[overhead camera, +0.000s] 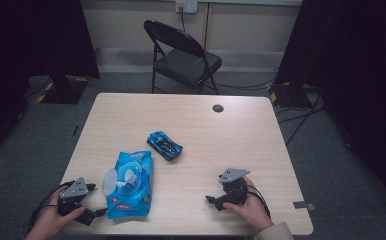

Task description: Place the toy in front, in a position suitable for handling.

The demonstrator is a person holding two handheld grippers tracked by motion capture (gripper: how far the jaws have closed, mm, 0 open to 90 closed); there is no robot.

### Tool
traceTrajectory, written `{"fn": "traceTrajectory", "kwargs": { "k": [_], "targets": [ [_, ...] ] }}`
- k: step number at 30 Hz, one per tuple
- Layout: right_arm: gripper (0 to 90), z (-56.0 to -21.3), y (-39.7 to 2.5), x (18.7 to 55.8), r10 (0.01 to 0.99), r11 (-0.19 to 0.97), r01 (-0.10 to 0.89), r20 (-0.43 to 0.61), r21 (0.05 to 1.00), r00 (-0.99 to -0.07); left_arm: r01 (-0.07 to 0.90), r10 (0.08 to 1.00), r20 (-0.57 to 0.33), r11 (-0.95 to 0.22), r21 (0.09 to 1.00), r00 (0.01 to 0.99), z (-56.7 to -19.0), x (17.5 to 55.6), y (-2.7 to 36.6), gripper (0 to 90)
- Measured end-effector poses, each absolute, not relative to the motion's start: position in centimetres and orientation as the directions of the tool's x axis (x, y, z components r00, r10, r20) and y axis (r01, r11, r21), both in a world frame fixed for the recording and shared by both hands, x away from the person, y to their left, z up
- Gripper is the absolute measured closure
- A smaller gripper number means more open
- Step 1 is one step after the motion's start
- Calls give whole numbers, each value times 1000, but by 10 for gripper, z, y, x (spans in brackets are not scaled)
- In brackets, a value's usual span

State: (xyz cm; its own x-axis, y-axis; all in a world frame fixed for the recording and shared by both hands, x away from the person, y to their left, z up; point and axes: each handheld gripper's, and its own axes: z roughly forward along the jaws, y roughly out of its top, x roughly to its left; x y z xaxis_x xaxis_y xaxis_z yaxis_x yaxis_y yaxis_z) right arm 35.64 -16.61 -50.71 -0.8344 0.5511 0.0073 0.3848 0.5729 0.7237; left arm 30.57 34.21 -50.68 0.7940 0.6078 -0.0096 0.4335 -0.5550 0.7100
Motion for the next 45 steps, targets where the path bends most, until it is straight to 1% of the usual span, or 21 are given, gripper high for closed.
{"fn": "traceTrajectory", "kwargs": {
  "k": [8, 9, 10, 11, 16, 18, 21, 22, 23, 24, 27, 30, 33, 34, 38, 40, 45],
  "targets": [
    [86, -507, -165, 356, 570, 562, 398, 9, 725, -821, 435, 610, -11, -553, 711, 793, -507, 307, 342, 0],
    [110, -507, -164, 355, 575, 559, 402, 11, 725, -818, 436, 611, -10, -554, 710, 792, -507, 307, 342, 0],
    [110, -507, -164, 355, 575, 559, 402, 11, 725, -818, 436, 611, -10, -554, 710, 792, -507, 307, 342, 0],
    [145, -504, -161, 356, 569, 569, 402, 9, 717, -822, 435, 611, -10, -553, 710, 792, -507, 307, 341, 0],
    [160, -499, -149, 363, 588, 554, 449, 52, 702, -807, 435, 611, -9, -553, 710, 792, -507, 307, 341, 0],
    [162, -496, -141, 369, 591, 546, 459, 67, 700, -804, 436, 611, -10, -553, 710, 792, -507, 307, 341, 0],
    [156, -487, -117, 381, 597, 560, 439, 25, 703, -802, 435, 611, -9, -554, 710, 792, -507, 307, 341, 0],
    [156, -487, -117, 381, 597, 560, 439, 25, 703, -802, 435, 611, -9, -554, 710, 792, -507, 307, 341, 0],
    [156, -483, -105, 389, 599, 554, 433, 21, 711, -800, 436, 611, -10, -553, 710, 792, -507, 307, 341, 0],
    [156, -483, -105, 389, 599, 554, 433, 21, 711, -800, 436, 611, -10, -553, 710, 792, -507, 307, 341, 0],
    [157, -478, -86, 405, 603, 530, 437, 39, 727, -796, 435, 611, -10, -553, 710, 792, -507, 307, 341, 0],
    [157, -476, -79, 413, 606, 522, 438, 43, 732, -794, 436, 611, -10, -553, 710, 792, -507, 307, 341, 0],
    [156, -476, -67, 428, 610, 534, 430, 21, 728, -792, 436, 611, -10, -553, 710, 792, -507, 307, 341, 0],
    [156, -476, -67, 428, 610, 534, 430, 21, 728, -792, 435, 611, -10, -553, 710, 792, -507, 307, 341, 0],
    [142, -471, -52, 446, 624, 524, 447, 30, 725, -781, 436, 611, -10, -553, 710, 792, -507, 307, 341, 0],
    [141, -470, -49, 450, 626, 521, 448, 31, 727, -779, 435, 611, -10, -553, 710, 792, -507, 307, 341, 0],
    [137, -470, -34, 467, 637, 482, 463, 65, 744, -768, 435, 611, -10, -553, 711, 791, -507, 307, 341, 0]
  ]
}}
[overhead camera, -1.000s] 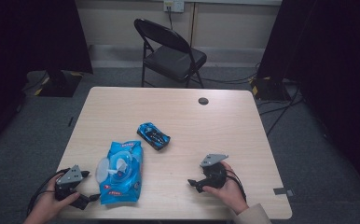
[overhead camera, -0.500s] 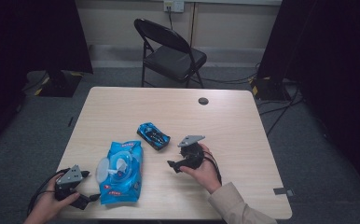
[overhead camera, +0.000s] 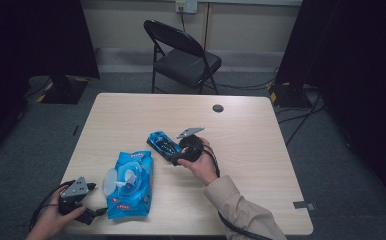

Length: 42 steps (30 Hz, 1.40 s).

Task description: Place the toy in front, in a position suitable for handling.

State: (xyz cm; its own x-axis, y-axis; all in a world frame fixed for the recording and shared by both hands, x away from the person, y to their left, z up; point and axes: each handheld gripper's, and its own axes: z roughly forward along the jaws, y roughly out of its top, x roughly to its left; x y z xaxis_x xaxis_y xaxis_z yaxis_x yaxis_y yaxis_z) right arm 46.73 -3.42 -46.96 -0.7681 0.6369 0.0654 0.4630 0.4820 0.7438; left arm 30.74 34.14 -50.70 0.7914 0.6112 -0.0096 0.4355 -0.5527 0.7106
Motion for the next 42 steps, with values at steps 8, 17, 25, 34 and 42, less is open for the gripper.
{"fn": "traceTrajectory", "kwargs": {
  "k": [8, 17, 25, 34, 42],
  "targets": [
    [136, -483, -11, 489, 656, 482, 487, 69, 728, -752, 436, 612, -10, -552, 711, 791, -507, 307, 341, 0],
    [149, -493, 15, 505, 671, 504, 501, 46, 704, -740, 436, 612, -10, -552, 711, 791, -507, 307, 341, 0],
    [205, -499, 22, 506, 664, 525, 495, 31, 692, -747, 442, 620, -11, -547, 711, 785, -507, 307, 341, 0],
    [259, -500, 22, 505, 671, 537, 493, 7, 684, -741, 444, 623, -10, -546, 710, 782, -507, 306, 341, 0],
    [260, -497, 14, 503, 649, 562, 487, 7, 669, -760, 445, 624, -11, -545, 711, 782, -507, 306, 341, 0]
  ]
}}
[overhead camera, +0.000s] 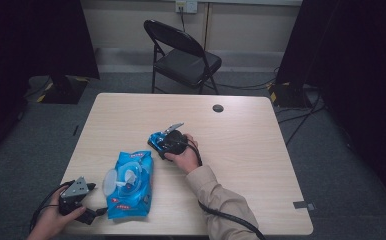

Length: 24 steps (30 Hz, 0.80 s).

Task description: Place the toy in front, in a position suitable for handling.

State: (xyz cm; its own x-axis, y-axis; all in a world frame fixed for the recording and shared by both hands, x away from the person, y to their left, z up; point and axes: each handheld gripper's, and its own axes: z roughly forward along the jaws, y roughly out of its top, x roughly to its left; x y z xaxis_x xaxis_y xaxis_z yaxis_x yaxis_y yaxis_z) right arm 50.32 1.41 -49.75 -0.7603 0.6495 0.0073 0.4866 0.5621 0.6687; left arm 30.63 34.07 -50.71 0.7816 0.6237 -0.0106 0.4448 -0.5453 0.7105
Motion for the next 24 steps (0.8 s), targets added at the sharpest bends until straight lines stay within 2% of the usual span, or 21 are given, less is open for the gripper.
{"fn": "traceTrajectory", "kwargs": {
  "k": [24],
  "targets": [
    [278, -479, -44, 491, 630, 554, 460, 11, 693, -776, 445, 623, -11, -546, 710, 782, -507, 306, 341, 0]
  ]
}}
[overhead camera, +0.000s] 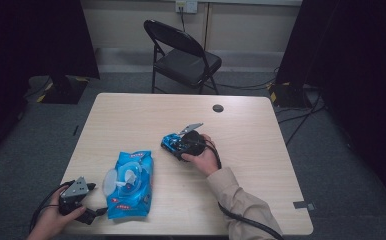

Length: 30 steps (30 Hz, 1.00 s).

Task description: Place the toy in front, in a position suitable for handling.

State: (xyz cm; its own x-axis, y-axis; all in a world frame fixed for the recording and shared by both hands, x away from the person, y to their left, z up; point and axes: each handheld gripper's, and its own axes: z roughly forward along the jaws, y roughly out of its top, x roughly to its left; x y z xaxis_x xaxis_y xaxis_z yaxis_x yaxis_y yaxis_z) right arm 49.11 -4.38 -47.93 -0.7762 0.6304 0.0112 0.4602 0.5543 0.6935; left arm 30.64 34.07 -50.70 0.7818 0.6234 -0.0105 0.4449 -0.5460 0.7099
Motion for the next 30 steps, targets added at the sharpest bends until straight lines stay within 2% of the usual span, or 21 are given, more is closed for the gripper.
{"fn": "traceTrajectory", "kwargs": {
  "k": [16, 30],
  "targets": [
    [278, -484, -128, 457, 648, 537, 469, 12, 702, -761, 445, 624, -11, -545, 710, 782, -507, 306, 341, 0],
    [275, -499, -141, 455, 614, 539, 437, 19, 720, -789, 449, 629, -11, -543, 710, 778, -507, 306, 340, 0]
  ]
}}
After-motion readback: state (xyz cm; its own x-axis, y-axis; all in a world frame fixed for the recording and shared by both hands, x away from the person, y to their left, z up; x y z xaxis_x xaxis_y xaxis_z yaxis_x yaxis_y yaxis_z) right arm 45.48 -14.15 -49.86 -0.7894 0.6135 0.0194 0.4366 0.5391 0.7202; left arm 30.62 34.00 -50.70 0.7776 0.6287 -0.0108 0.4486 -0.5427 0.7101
